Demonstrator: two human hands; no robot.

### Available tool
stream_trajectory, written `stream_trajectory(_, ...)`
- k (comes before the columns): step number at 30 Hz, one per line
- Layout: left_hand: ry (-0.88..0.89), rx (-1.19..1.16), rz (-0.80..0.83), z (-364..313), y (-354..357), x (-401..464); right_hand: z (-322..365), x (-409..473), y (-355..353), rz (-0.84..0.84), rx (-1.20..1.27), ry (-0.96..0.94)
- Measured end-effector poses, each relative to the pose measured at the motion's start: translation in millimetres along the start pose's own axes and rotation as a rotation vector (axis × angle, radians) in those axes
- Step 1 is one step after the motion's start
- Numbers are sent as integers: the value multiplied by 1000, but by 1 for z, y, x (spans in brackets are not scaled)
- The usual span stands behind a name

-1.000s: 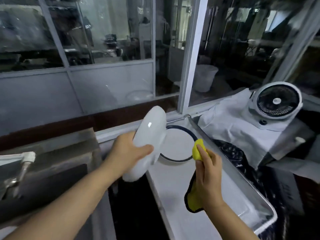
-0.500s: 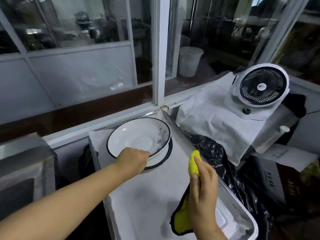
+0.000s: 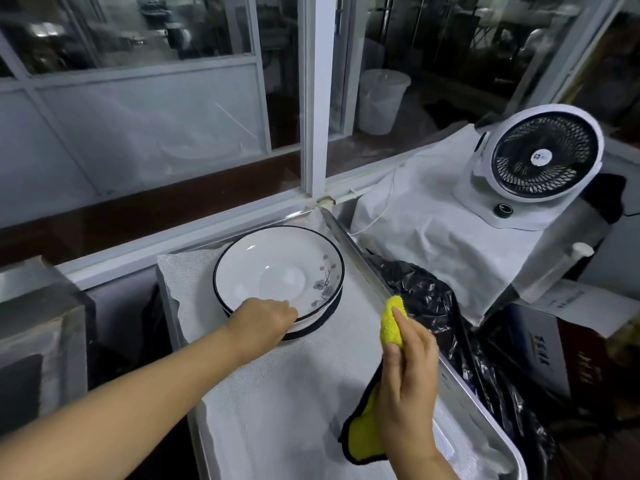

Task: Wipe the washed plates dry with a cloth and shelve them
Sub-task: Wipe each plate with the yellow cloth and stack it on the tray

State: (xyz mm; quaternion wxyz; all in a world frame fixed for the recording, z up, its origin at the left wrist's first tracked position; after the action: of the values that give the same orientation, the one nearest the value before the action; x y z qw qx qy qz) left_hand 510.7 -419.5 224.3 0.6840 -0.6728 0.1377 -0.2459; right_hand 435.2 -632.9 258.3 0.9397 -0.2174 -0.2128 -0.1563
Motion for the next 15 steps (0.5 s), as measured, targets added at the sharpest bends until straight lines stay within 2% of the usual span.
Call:
stream_trajectory(5,67,24,-82,3,10,-2,0,-2,5,10,-1,9)
stream_trajectory(8,176,65,-204,6,19,-6,-4,-4,9,22,-7,22)
stream_trajectory(11,165,97,-298,8,27,-8,-5,-6,12,30,-20,17)
stream_trajectory(15,148,149,-285,6,28,-11,-4,-11,16,50,-26,7)
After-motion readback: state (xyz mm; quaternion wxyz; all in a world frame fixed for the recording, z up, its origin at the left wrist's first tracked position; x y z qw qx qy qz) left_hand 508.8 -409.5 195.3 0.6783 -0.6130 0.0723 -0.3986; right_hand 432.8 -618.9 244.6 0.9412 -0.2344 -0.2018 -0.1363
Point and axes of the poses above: each hand's wrist, its own x-axis towards the middle knuckle, its own y-axis out of the palm, z = x × y, the point moved 4 cm from there along x, towards the middle knuckle, and after that the axes turned 5 degrees about -x, right-handed, at the moved point
